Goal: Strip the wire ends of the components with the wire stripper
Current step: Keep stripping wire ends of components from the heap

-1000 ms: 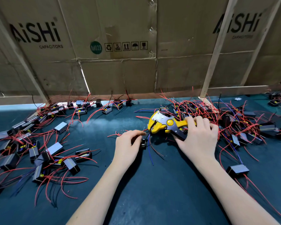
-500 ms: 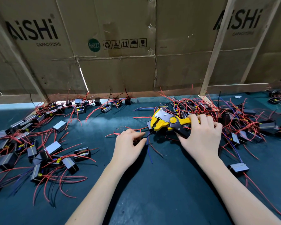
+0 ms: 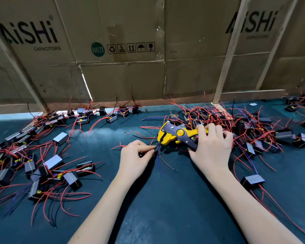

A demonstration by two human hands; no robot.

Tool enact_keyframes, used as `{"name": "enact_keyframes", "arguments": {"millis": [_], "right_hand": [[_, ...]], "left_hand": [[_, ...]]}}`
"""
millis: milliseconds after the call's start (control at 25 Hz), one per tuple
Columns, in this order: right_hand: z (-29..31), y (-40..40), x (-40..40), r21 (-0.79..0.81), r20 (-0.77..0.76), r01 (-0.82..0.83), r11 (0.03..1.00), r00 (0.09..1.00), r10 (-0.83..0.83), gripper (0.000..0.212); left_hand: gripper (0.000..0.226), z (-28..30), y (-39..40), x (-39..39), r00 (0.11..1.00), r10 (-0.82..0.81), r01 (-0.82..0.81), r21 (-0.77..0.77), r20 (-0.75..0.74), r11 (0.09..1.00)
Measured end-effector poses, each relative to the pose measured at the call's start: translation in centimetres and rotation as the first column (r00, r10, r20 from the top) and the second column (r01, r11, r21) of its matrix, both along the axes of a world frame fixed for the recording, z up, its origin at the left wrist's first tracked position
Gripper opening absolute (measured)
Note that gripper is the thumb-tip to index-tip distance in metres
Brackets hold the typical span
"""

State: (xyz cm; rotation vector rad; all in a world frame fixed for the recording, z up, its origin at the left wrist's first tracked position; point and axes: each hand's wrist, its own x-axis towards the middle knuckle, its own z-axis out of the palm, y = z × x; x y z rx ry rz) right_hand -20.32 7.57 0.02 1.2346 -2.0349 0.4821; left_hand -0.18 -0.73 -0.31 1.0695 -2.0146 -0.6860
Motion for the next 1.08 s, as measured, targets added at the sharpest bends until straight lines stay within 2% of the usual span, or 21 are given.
{"name": "enact_keyframes", "arguments": {"millis": [240,480,760,920,1080], "right_hand": [[-0.2,-0.2,0.4,-0.033,0.015,-0.053,0.998,0.998,0.054,0.053],[0.0,-0.3,0.4,0.006,-0.003,-0.052,0.999,0.999,0.052,0.053],[0.0,-0.3,0.4,0.093,0.128,-0.076,0.993,0.990,0.063,0.046],[-0.3,-0.5,0.2,0.041,0.098,-0.061,0.997,0.994,0.057,0.047],[-1.1,-0.6,-0.7,-0.032,0.073,-0.001,0.999,0.997,0.003,0.056]], "left_hand": [[0.014,-0.2,-0.1,-0.3,0.999,0.023,-0.023,-0.002,-0.022,1.000],[0.014,-0.6,-0.2,-0.3,0.999,0.023,-0.024,-0.011,-0.030,1.000],[0.012,-0.7,-0.3,-0.2,1.000,0.012,-0.012,-0.055,-0.002,0.998],[0.011,-0.7,-0.2,-0.1,1.000,0.021,-0.021,-0.095,-0.008,0.995],[0.018,-0.5,0.0,-0.3,0.994,0.055,-0.055,0.007,-0.099,0.998]]}}
